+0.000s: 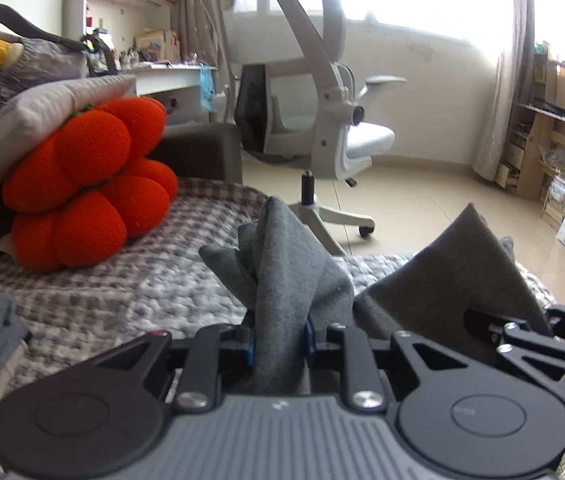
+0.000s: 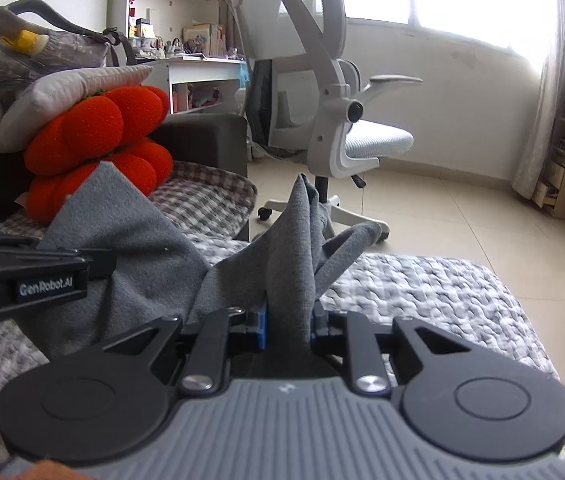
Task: Fold clothes
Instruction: 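Lift the folded grey shirt off the bed with both closed grippers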
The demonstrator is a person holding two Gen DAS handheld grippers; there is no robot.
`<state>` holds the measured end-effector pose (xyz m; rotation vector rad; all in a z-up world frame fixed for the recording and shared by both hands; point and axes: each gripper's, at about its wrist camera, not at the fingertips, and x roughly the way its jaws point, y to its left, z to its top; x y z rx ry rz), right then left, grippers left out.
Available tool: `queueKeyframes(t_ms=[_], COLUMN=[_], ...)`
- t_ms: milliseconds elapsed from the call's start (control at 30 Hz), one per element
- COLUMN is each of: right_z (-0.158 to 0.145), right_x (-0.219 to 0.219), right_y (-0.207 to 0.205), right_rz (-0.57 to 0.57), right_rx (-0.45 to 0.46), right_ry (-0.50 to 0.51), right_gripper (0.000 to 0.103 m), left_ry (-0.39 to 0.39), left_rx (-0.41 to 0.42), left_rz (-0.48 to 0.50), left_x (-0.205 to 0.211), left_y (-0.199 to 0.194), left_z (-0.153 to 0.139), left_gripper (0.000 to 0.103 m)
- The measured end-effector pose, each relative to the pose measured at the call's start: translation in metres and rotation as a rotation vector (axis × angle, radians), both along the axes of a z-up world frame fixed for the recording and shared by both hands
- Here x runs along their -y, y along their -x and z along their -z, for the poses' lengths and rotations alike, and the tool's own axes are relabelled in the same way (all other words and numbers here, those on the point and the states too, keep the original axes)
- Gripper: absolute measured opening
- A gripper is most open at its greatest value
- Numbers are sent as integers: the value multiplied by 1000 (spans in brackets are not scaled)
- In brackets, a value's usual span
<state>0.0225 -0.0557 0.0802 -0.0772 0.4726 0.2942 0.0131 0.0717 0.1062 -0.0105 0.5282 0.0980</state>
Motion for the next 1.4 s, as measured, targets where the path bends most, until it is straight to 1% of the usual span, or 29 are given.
queueKeyframes(t_ms=[133, 233, 333, 467, 633, 700, 800, 933, 1067, 1100, 1200, 1300, 1400], right_z=[-6, -14, -21, -28, -28, -28, -34, -39, -43, -44, -41, -27, -15], right_x=[-18, -33, -50, -80, -131, -154, -185, -224, -263, -273, -300, -313, -312], right_y=[3, 6, 9, 9, 6, 4, 0, -5, -10, -11, -16, -17, -16], right_rz=[-3, -24, -46, -93, -188, -222, -269, -328, -386, -400, -428, -412, -386], right_rx=[6, 6, 11, -9, -55, -80, -113, -171, -235, -251, -306, -370, -404], right_ry=[3, -15, -35, -81, -118, -157, -246, -348, -443, -467, -529, -574, -632], right_gripper=[21, 21, 21, 21, 21, 21, 21, 21, 21, 21, 21, 21, 21], left_ry=[1, -1, 1, 4, 4, 9, 40, 58, 136, 154, 170, 223, 268], left_rx=[13, 16, 42, 57, 44, 44, 51, 81, 101, 102, 102, 81, 57], left_rz=[-17, -36, -56, -80, -125, -151, -189, -258, -319, -332, -352, -361, -373], left_x=[-18, -34, -55, -95, -164, -196, -246, -312, -380, -396, -432, -459, -477], left_y=[7, 11, 17, 27, 38, 43, 52, 65, 74, 74, 72, 68, 66], left_z=[-6, -11, -21, -30, -38, -44, -57, -77, -91, -92, -87, -74, -58], left_gripper=[22, 21, 21, 21, 21, 21, 21, 21, 20, 19, 16, 14, 13])
